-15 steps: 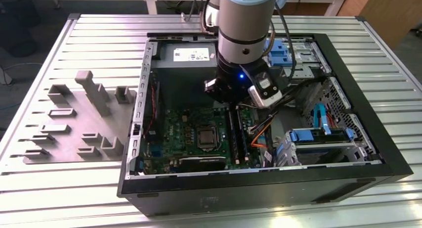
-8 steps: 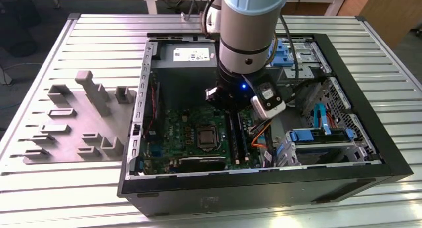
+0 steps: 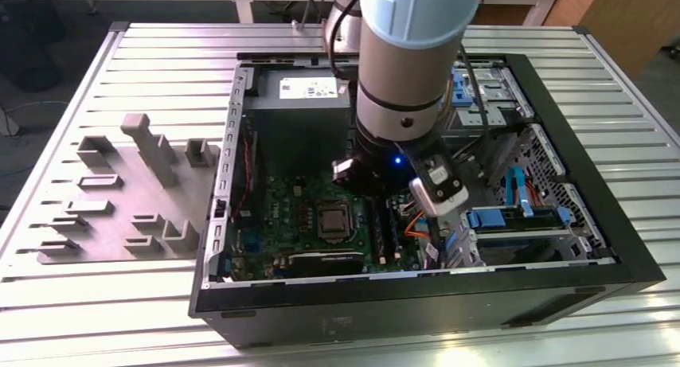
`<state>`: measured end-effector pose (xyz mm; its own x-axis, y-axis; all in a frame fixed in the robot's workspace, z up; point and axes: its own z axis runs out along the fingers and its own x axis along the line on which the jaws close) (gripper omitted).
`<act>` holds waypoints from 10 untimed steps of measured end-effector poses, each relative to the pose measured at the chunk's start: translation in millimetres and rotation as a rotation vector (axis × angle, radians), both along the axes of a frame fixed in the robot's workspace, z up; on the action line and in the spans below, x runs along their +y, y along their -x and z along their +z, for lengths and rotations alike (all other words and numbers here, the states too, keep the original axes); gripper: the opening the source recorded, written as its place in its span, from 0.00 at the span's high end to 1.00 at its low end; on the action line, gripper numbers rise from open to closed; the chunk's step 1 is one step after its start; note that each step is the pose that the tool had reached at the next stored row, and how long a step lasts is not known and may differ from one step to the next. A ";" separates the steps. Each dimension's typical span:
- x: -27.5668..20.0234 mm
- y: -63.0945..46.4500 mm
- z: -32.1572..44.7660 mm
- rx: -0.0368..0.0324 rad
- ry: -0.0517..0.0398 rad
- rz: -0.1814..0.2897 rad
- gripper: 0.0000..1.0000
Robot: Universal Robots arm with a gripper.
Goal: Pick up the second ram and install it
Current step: 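Press down the second ram until it locks into place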
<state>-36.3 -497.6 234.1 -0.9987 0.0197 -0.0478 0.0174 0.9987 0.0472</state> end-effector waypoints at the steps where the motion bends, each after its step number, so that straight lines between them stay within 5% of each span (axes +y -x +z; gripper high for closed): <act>1: -2.8 0.0 -0.1 0.0000 -0.0001 0.000 0.89; 6: -12.7 0.0 -0.2 0.0000 0.0001 0.000 0.89; 10: -15.1 0.0 -0.6 0.0000 0.0002 0.000 0.89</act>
